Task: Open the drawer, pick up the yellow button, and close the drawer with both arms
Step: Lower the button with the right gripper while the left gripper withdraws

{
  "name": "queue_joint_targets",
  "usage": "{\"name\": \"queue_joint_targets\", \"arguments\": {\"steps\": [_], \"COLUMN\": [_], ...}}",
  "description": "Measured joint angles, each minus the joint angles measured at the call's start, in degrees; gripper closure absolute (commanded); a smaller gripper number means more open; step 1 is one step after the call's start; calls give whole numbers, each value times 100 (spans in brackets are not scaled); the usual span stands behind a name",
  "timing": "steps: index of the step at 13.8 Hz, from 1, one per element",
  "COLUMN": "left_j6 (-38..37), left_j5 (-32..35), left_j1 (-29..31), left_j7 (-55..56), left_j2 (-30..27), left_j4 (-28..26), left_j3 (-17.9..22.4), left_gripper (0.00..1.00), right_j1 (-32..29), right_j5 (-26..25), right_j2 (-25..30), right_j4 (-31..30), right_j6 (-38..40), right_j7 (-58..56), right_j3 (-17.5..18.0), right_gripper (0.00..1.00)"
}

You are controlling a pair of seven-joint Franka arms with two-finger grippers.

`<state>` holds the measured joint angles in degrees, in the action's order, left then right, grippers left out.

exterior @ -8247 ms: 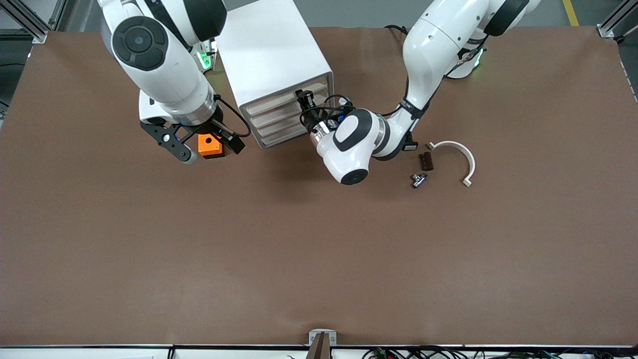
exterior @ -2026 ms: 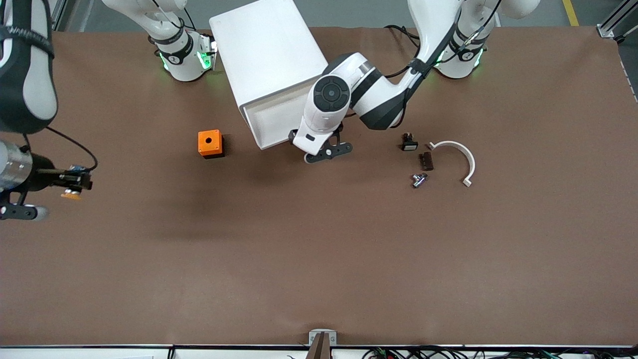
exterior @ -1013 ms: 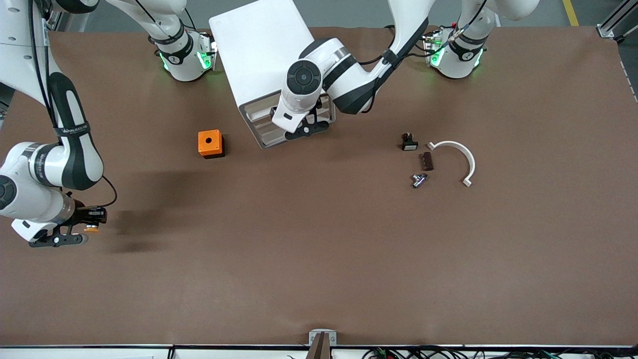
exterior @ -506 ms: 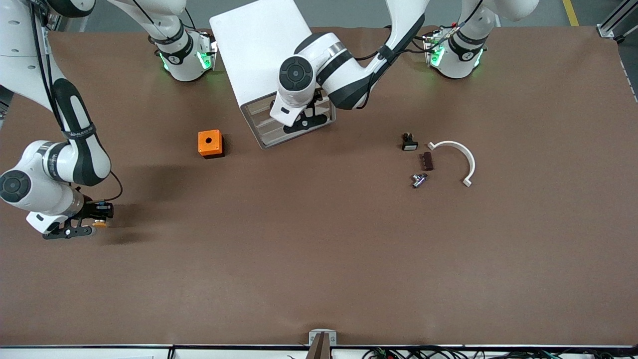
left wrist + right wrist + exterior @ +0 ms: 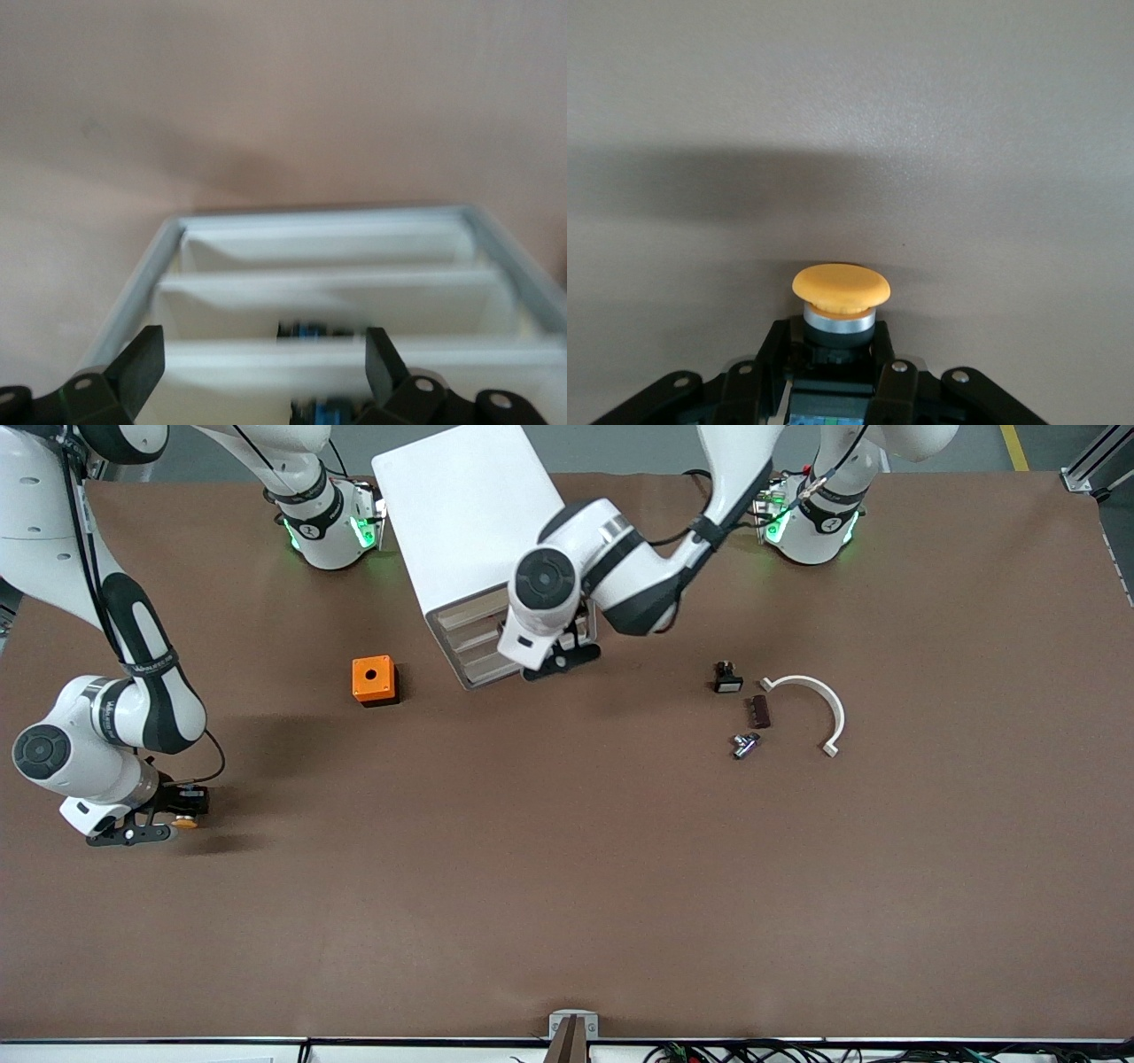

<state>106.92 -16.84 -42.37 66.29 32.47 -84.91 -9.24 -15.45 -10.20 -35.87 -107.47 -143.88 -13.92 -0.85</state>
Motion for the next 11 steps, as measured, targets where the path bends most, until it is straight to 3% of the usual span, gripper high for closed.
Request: {"name": "queue_joint_targets", "arguments": {"steps": [1, 2, 7, 11], "left_j6": [-11, -45, -373, -436], "left_j5": [10, 87, 1762, 2572], "left_j1": [272, 569, 1753, 2469], "left_j7": [-27, -76, -161, -187], "left_j2": [-8, -23, -393, -723], "left_j4": [70, 131, 260, 264], "left_j3": [17, 32, 46, 48], "left_gripper": [0, 0, 0, 0], "right_j1": [-13, -15, -14, 53], "right_j5": [0, 0, 0, 0], "right_j2": [4, 0, 1, 176], "right_j4": [1, 1, 78, 738], "right_j6": [-9, -11, 142, 1230], "right_j7": [0, 0, 6, 6], "right_j3": [10, 11, 38, 141], "right_gripper": [43, 2, 0, 0]}}
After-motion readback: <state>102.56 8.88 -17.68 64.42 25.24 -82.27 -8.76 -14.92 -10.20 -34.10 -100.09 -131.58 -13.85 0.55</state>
